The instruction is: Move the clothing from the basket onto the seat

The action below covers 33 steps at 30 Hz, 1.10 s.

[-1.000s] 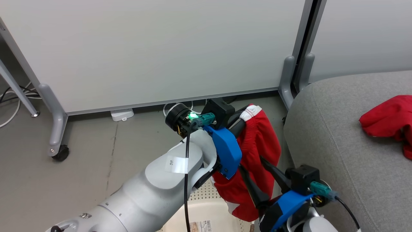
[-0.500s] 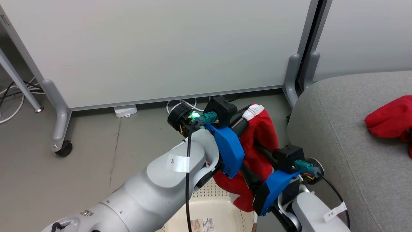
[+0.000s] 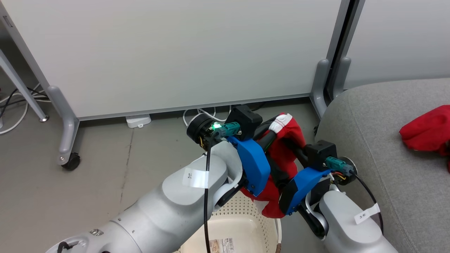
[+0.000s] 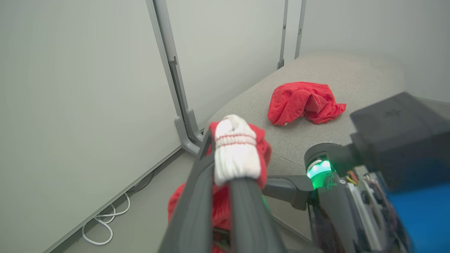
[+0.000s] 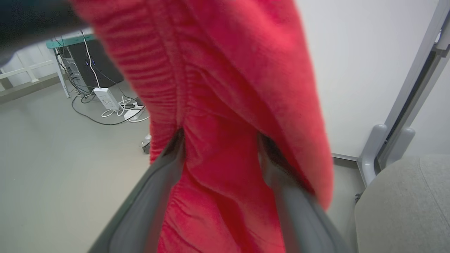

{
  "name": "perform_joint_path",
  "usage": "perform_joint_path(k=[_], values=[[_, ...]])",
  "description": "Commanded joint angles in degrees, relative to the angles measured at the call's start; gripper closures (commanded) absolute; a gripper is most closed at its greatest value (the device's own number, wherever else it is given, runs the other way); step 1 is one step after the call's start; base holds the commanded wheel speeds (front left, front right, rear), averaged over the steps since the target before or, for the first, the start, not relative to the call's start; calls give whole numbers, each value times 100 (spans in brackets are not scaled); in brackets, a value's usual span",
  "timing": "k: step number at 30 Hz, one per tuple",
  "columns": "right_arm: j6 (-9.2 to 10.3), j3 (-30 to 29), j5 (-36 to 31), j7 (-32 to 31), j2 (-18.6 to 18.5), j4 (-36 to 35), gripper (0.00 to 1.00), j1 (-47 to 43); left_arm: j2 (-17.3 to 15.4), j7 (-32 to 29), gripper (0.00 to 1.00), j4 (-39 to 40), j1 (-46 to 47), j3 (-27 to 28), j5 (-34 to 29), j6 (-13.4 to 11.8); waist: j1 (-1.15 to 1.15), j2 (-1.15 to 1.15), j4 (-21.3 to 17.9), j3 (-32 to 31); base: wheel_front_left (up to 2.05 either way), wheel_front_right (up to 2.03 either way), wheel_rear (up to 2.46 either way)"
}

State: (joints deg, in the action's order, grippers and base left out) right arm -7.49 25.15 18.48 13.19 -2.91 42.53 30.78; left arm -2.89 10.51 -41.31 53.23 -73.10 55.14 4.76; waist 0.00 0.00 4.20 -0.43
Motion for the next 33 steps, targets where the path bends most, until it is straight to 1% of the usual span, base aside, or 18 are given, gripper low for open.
perform_joint_path(k=[1,9,14,18,25,33], values=[[-1,40,33,41,3,46,0,97,-1,1,100,2,27,-10,14,-20,0,0,0,-7,0,0,0],[-1,404,194,96,2,251,0,48,-1,51,100,-210,-21,-28,11,-62,0,0,-71,-39,0,0,0],[-1,643,316,69,2,130,0,-46,-1,66,100,-432,-42,-34,-64,-84,0,0,-154,-53,0,0,0],[-1,687,347,1,2,-8,0,-141,1,46,100,-655,-87,-36,-125,-60,0,0,-223,-61,0,0,0],[-1,326,0,-141,2,-223,0,-308,0,107,100,-1010,-140,-38,-149,10,0,0,-289,-50,0,0,0],[-1,-245,-586,-411,2,-603,0,-588,0,149,100,-1076,-127,-40,-146,52,0,0,-253,-35,0,0,0]])
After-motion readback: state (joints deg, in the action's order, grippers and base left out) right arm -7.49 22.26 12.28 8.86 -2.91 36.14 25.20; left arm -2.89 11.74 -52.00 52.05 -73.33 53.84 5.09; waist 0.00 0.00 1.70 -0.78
